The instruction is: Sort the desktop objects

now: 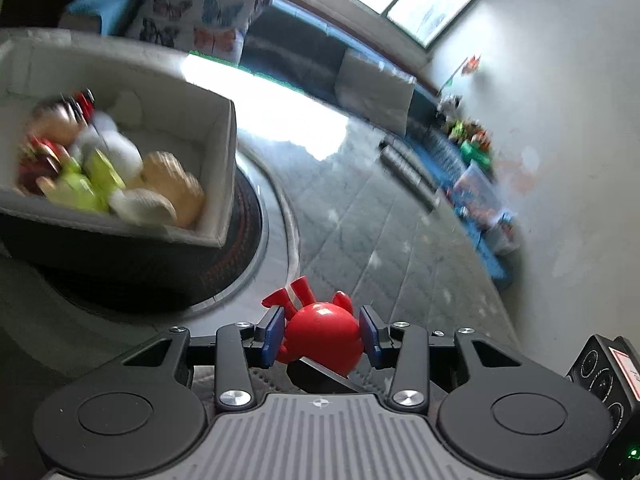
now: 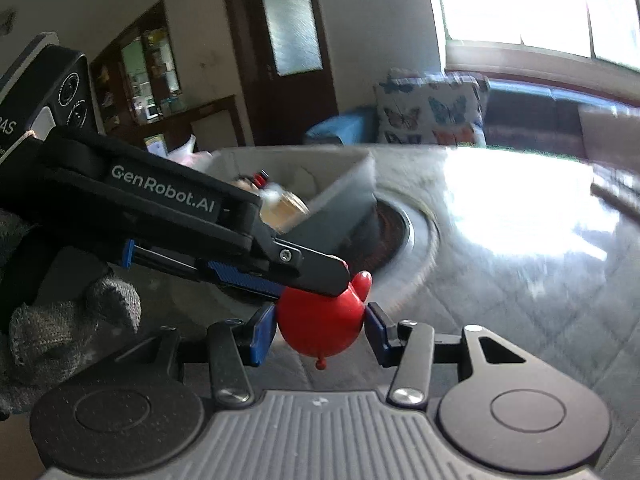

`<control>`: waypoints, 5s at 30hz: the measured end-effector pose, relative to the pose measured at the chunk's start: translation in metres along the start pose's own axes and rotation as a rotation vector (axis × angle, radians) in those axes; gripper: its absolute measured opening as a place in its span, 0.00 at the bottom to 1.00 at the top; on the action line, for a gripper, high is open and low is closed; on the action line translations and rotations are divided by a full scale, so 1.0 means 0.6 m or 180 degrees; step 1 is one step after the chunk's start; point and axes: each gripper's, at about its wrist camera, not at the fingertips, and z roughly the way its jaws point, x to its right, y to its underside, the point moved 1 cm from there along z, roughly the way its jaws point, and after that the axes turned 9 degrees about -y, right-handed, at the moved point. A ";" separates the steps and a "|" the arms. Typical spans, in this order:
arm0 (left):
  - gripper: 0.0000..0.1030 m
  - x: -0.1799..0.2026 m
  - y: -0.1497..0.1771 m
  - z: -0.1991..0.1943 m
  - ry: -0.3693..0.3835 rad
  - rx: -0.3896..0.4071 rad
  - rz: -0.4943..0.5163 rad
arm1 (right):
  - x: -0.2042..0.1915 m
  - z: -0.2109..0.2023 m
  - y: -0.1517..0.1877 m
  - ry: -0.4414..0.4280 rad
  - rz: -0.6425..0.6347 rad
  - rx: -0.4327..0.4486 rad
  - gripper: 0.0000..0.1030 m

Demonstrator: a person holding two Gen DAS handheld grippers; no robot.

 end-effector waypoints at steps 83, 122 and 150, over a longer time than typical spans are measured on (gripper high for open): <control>0.42 -0.129 0.063 -0.171 -0.1362 0.0834 -0.0065 | -0.105 0.095 -0.017 0.0107 0.0188 0.0066 1.00; 0.41 -0.125 0.129 -0.152 -0.1959 0.0641 0.0118 | -0.129 0.087 0.043 0.0317 0.0251 -0.0166 1.00; 0.41 -0.132 0.110 -0.130 -0.2069 0.0600 0.0191 | -0.120 0.119 0.035 0.0350 0.0274 -0.0340 1.00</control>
